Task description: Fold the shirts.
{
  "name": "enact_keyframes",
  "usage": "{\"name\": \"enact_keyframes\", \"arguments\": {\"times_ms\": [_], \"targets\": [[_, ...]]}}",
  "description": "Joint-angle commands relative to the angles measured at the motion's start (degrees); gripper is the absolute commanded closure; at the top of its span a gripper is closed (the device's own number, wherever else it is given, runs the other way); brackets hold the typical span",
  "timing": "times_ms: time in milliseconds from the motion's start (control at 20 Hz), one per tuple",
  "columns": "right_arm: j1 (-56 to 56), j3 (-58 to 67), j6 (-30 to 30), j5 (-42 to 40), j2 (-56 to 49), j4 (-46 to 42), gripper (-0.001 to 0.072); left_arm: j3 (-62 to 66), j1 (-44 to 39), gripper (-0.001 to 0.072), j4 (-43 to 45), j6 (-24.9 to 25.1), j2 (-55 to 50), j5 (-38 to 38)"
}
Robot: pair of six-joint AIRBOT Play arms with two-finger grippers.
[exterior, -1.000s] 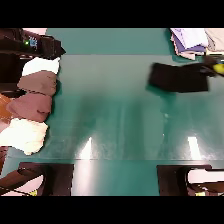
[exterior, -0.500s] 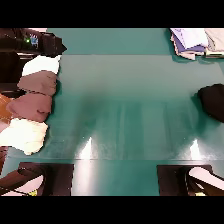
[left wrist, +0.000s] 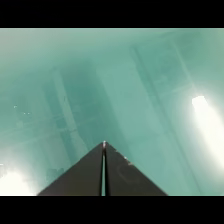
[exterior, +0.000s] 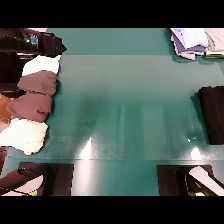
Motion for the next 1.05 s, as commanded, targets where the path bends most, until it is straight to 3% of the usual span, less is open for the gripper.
{"name": "enact_keyframes", "arguments": {"times_ms": [0, 200, 300, 400, 450, 600, 800, 1000], "targets": [[-1.38, 2.38, -0.81, 2.01, 3.30, -0.04, 0.0084, 0.00, -0.04, 0.0682, 0.02, 0.00, 0.00, 0.37], [9.20, 2.89, -1.03, 0.20, 6.88, 12.96, 0.0092, 0.02, -0.04, 0.0682, 0.00, 0.00, 0.00, 1.77], [18.38, 2.91, -1.03, 0.07, 7.74, 14.80, 0.0192, 0.02, -0.04, 0.0682, 0.00, 0.00, 0.00, 1.84], [29.16, 2.91, -1.05, -0.92, 7.96, 14.64, 0.0210, 0.02, -0.04, 0.0682, 0.00, 0.00, 0.00, 1.84], [33.81, 2.91, -1.05, -1.66, 7.93, 14.43, 0.0260, 0.02, -0.04, 0.0682, 0.00, 0.00, 0.00, 1.84], [45.77, 2.91, -2.16, -4.39, 7.96, 14.23, 0.0695, 0.02, -0.04, 0.0682, 0.00, 0.00, 0.00, 1.84], [53.35, 2.91, -2.54, -5.16, 7.96, 14.21, 0.0693, 0.02, -0.04, 0.0682, 0.00, 0.00, 0.00, 1.84], [54.10, 2.91, -2.51, -4.63, 7.96, 14.27, 0.0693, 0.02, -0.04, 0.0682, 0.00, 0.00, 0.00, 1.84]]}}
